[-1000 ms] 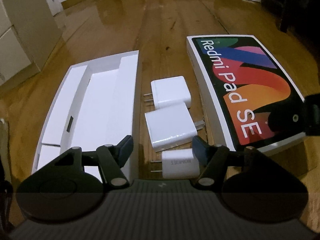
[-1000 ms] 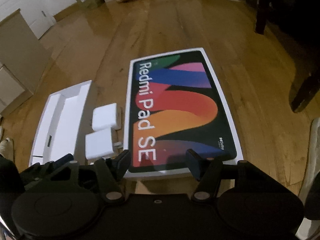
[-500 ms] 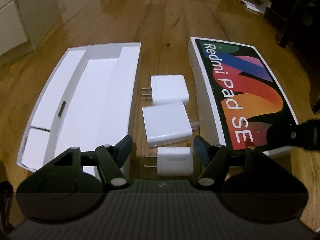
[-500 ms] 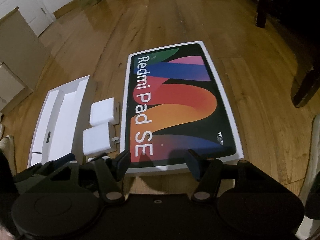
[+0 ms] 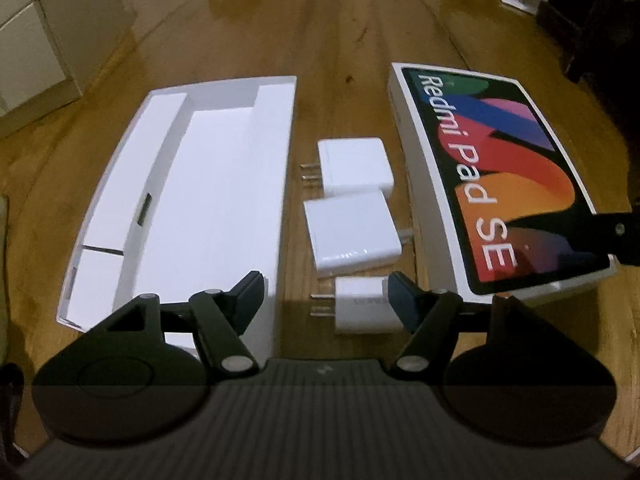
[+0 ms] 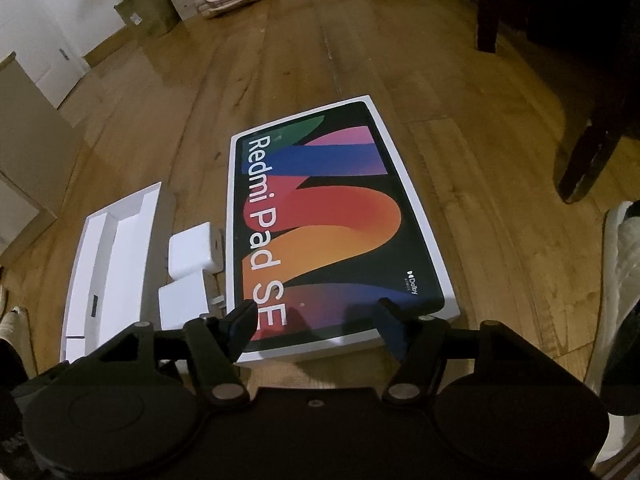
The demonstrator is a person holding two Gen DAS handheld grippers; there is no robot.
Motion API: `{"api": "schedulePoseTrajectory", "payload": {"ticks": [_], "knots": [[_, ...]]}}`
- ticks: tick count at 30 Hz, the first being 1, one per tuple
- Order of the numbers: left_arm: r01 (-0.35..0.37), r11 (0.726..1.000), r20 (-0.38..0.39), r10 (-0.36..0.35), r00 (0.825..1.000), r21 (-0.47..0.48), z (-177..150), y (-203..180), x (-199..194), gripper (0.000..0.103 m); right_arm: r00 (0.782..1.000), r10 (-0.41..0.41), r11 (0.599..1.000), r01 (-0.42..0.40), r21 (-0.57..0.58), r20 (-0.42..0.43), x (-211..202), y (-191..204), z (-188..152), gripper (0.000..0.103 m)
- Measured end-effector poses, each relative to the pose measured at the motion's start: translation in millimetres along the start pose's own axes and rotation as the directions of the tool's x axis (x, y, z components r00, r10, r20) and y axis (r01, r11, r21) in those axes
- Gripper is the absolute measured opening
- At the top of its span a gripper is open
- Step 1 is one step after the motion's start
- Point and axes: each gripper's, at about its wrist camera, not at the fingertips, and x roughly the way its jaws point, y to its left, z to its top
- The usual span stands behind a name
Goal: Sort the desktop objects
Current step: 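Move the left gripper toward the small white ROMOSS charger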
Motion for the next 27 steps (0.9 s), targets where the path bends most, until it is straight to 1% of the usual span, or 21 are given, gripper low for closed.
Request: {"api": "schedulePoseTrajectory", "payload": {"ticks": [1,4,7,8,10,13,16,20,25,27], "knots": [[0.01,1.0,-0.003,-0.01,1.0,-0.002,-0.5,0.2,0.3,0.067,1.0,-0.004,1.0,0.004,-0.002,-0.001,0.4,0.4,0.0,0.071],[0.001,1.0,-0.013,-0.001,1.0,0.021,0.0,-1.8,0.0,0.066,1.0,-0.004,1.0,0.003,-0.002,-0.006,1.8,1.1,-0.3,0.071],[0.024,0.999,-0.03,-0.023,0.999,0.022,2.4,-3.7,-5.1,0.066,1.0,-0.01,1.0,0.01,-0.003,-0.007,1.9,1.2,-0.5,0.071],[0.035,0.999,-0.028,-0.034,0.999,0.023,3.1,-4.8,-7.1,0.067,1.0,-0.014,1.0,0.014,0.001,-0.007,2.2,0.5,-0.4,0.072],[0.045,0.998,-0.032,-0.044,0.999,0.039,3.8,-8.0,-9.3,0.067,1.0,-0.021,1.0,0.022,0.012,-0.009,2.8,-1.6,-0.3,0.074],[0.059,0.996,-0.037,-0.057,0.998,0.06,4.8,-12.3,-12.1,0.067,1.0,-0.028,0.999,0.028,0.026,-0.01,3.8,-3.9,-0.2,0.074],[0.041,0.998,-0.054,-0.039,0.998,0.037,3.4,-11.1,-9.6,0.066,1.0,-0.025,0.999,0.025,0.027,-0.007,4.4,-2.7,-0.4,0.074],[0.045,0.997,-0.05,-0.042,0.998,0.057,0.3,-14.5,-4.3,0.065,1.0,-0.027,0.999,0.027,0.019,-0.007,5.9,0.4,-1.1,0.074],[0.007,0.998,-0.071,-0.002,0.997,0.064,-5.0,-14.9,10.5,0.061,0.999,-0.043,0.999,0.043,0.015,-0.007,6.4,1.4,-1.6,0.074],[0.013,0.998,-0.069,-0.008,0.998,0.063,-6.4,-13.6,15.8,0.061,0.999,-0.053,0.998,0.053,0.016,-0.006,6.3,1.0,-1.5,0.074]]}}
